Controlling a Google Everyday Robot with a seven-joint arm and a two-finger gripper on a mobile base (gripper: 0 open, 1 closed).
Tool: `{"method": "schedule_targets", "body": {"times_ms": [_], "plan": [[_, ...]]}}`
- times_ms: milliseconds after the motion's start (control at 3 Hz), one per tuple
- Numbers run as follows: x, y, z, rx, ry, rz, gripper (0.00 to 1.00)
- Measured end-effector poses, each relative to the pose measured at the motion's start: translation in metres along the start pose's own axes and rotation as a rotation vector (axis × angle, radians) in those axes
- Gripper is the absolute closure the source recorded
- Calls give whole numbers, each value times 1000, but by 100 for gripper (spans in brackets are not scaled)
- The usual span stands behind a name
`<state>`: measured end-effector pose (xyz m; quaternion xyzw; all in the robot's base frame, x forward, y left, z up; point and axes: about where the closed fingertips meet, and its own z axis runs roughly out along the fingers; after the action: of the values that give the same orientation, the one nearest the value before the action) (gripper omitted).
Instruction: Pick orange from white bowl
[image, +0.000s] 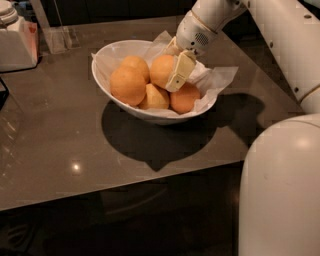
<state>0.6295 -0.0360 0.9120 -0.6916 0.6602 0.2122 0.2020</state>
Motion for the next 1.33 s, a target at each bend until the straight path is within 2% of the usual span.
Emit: {"method": "schedule_targets", "body": {"times_ms": [667, 1333], "plan": [[-37, 26, -10, 104, 9, -144, 100], [-32, 48, -30, 185, -37, -155, 100]]}}
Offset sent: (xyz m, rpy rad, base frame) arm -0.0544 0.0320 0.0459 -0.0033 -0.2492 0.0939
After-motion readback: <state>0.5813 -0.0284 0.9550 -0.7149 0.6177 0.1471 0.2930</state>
